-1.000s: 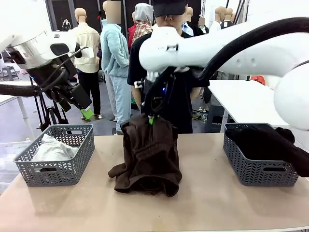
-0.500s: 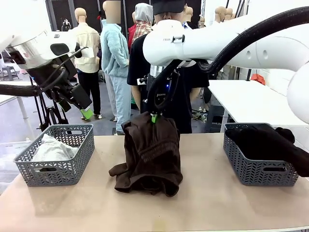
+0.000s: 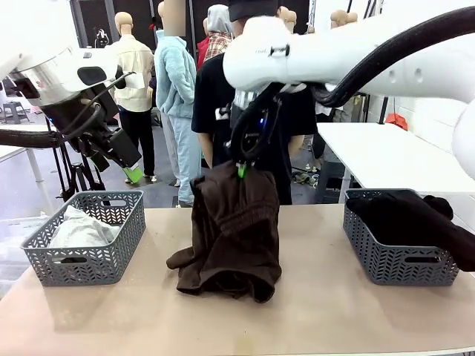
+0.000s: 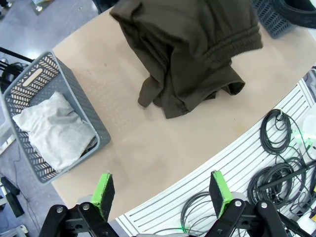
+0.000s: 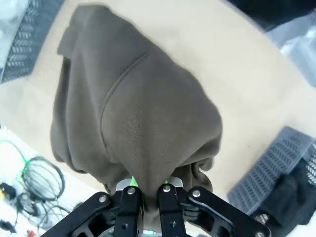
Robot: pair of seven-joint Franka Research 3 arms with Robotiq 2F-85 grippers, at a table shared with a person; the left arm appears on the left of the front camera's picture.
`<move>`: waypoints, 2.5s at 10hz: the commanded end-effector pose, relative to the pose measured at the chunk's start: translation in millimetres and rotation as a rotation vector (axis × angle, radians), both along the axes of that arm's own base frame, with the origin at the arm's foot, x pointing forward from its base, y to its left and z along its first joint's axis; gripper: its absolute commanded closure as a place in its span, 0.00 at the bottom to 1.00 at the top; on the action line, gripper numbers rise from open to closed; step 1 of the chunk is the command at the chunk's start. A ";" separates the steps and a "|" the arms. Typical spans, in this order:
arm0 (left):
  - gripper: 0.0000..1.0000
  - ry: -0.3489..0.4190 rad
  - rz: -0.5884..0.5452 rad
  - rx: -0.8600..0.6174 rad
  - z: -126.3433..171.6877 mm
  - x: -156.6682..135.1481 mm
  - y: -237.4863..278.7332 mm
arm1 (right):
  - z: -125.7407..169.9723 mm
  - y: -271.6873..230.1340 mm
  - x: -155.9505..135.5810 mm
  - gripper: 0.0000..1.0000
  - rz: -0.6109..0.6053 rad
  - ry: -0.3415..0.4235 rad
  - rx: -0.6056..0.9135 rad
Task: Sort the tops and bottoms.
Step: Lift clothes from the center of the table with your right hand.
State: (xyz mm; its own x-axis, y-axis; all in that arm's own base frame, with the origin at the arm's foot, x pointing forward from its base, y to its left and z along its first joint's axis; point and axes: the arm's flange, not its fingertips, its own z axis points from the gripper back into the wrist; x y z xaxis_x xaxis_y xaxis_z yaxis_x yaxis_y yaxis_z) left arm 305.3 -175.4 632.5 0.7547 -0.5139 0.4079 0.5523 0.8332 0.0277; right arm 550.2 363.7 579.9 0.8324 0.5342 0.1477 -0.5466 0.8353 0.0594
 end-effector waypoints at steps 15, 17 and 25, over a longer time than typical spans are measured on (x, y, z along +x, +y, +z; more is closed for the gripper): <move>0.00 -0.016 0.004 0.008 -1.6 1.0 2.1 | 178.7 8.3 -77.5 1.00 -0.066 -0.430 -0.029; 0.00 -0.016 0.004 0.008 -1.6 1.0 2.1 | 178.7 8.3 -77.5 1.00 -0.066 -0.430 -0.029; 0.00 -0.016 0.004 0.008 -1.6 1.0 2.1 | 178.7 8.3 -77.5 1.00 -0.066 -0.430 -0.029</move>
State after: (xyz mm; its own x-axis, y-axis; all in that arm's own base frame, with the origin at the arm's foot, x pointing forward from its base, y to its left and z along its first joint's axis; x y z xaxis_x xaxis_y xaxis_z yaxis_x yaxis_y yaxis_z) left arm 305.3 -175.4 632.5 0.7547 -0.5140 0.4078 0.5524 0.8331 0.0278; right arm 474.8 372.8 752.5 0.7390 0.4922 0.4600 -0.4621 0.8672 -0.1854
